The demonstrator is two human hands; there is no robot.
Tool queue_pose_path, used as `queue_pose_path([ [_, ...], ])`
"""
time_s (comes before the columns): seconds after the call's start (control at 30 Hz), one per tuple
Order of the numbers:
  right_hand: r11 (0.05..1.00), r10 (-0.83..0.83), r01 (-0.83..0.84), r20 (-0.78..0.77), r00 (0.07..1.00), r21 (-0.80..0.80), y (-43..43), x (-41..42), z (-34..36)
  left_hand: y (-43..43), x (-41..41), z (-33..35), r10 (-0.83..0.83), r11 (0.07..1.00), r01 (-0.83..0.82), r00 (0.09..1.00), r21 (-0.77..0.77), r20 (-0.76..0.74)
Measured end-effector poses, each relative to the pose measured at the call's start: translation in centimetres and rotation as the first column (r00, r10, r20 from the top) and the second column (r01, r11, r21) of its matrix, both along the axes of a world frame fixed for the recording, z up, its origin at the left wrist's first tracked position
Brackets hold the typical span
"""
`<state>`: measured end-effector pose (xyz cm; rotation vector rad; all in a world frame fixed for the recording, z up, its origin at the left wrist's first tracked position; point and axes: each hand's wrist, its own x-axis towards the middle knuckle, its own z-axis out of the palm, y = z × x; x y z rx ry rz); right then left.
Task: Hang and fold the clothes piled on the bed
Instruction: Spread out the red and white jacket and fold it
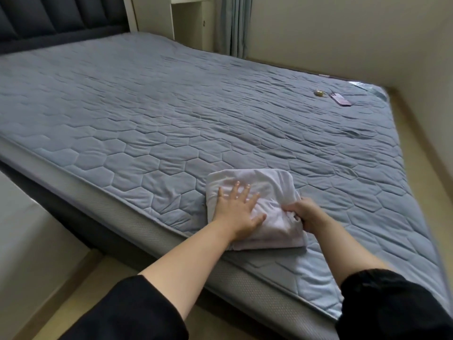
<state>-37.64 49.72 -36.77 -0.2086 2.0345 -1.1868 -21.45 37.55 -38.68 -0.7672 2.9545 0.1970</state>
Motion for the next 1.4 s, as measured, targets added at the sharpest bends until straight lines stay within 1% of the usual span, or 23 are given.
queue_pose_path([
  [0.13,0.964,-0.007,0.077,-0.269,0.963,0.253,1.1,-0.1,-3.5,0.4,-0.3,-2.0,-0.051,0.996,0.059,0.992,-0.067,0.119],
  [0.23,0.973,0.019,0.063,-0.349,0.937,0.221,0.9,-0.8,-4.0,0.4,-0.8,-2.1,-0.036,0.998,0.043,0.991,-0.047,0.128],
  [0.33,0.990,-0.031,0.055,-0.184,0.982,0.129,0.3,-1.1,-3.5,0.7,-0.9,-2.3,-0.037,0.998,0.043,0.992,-0.050,0.123],
  [0.47,0.985,0.001,-0.014,0.074,0.997,0.171,-0.2,-1.2,-2.5,1.0,-1.2,-2.4,-0.045,0.997,0.054,0.990,-0.062,0.130],
  [0.57,0.986,-0.011,-0.004,0.087,0.996,0.168,-0.6,-0.8,-2.9,1.0,-1.2,-2.5,-0.051,0.996,0.061,0.989,-0.065,0.141],
  [0.67,0.992,-0.127,0.128,0.156,0.980,0.001,-0.8,-0.7,-3.8,0.8,-0.9,-2.7,-0.083,0.994,0.090,0.992,-0.068,0.099],
  [0.7,0.986,-0.162,0.166,0.156,0.974,-0.011,-0.7,-0.6,-3.8,0.7,-0.6,-2.8,-0.105,0.992,0.110,0.992,-0.065,0.071],
  [0.73,0.981,-0.191,0.191,0.108,0.976,0.011,-0.8,-0.3,-3.5,0.5,-0.1,-2.9,-0.134,0.989,0.136,0.990,-0.062,0.035],
  [0.77,0.977,-0.204,0.204,0.000,0.979,0.061,-1.0,0.0,-3.2,0.4,0.6,-3.0,-0.167,0.984,0.166,0.986,-0.057,-0.012],
  [0.8,0.970,-0.189,0.213,-0.183,0.965,0.121,-1.4,0.4,-2.6,0.3,1.3,-3.1,-0.191,0.981,0.188,0.979,-0.044,-0.077],
  [0.87,0.971,-0.081,0.194,-0.569,0.818,0.141,-2.8,1.4,-1.3,0.2,2.7,-3.1,-0.139,0.987,0.157,0.941,0.033,-0.309],
  [0.93,0.993,0.045,0.057,-0.762,0.646,0.107,-4.3,2.5,0.0,-0.2,3.5,-2.7,0.157,0.981,-0.064,0.821,0.186,-0.548],
  [0.97,0.989,0.136,-0.021,-0.822,0.552,0.149,-5.0,3.0,0.6,-0.7,3.7,-2.6,0.335,0.939,-0.216,0.745,0.266,-0.577],
  [1.0,0.967,0.253,-0.094,-0.865,0.434,0.236,-5.6,3.6,1.0,-1.3,3.9,-2.4,0.465,0.884,-0.332,0.694,0.328,-0.550],
  [1.03,0.930,0.365,-0.164,-0.882,0.298,0.329,-6.2,4.2,1.1,-1.7,3.9,-2.3,0.532,0.845,-0.386,0.678,0.370,-0.508],
  [1.07,0.879,0.456,-0.238,-0.875,0.164,0.414,-6.8,4.8,1.1,-2.1,3.9,-2.3,0.561,0.822,-0.383,0.673,0.422,-0.482],
  [1.1,0.817,0.526,-0.318,-0.847,0.071,0.481,-7.3,5.3,0.9,-2.2,3.8,-2.3,0.598,0.783,-0.352,0.652,0.512,-0.466],
  [1.13,0.754,0.583,-0.400,-0.811,0.042,0.521,-7.7,5.8,0.4,-2.1,3.7,-2.2,0.664,0.707,-0.321,0.607,0.630,-0.436],
  [1.17,0.702,0.640,-0.461,-0.765,0.074,0.543,-7.8,6.1,-0.2,-2.2,3.7,-2.2,0.741,0.603,-0.306,0.556,0.737,-0.376],
  [1.2,0.676,0.693,-0.486,-0.702,0.165,0.554,-7.8,6.0,-1.0,-2.3,3.7,-2.3,0.799,0.504,-0.308,0.520,0.807,-0.301],
  [1.27,0.696,0.718,-0.439,-0.568,0.403,0.568,-7.4,5.1,-1.9,-2.4,3.7,-2.7,0.841,0.374,-0.331,0.514,0.866,-0.167],
  [1.3,0.716,0.694,-0.381,-0.539,0.478,0.585,-7.2,4.6,-2.2,-2.5,3.7,-2.7,0.843,0.329,-0.335,0.525,0.883,-0.115],
  [1.4,0.732,0.660,-0.302,-0.528,0.534,0.610,-7.7,4.0,-2.1,-2.8,4.0,-2.6,0.843,0.152,-0.259,0.538,0.954,0.011],
])
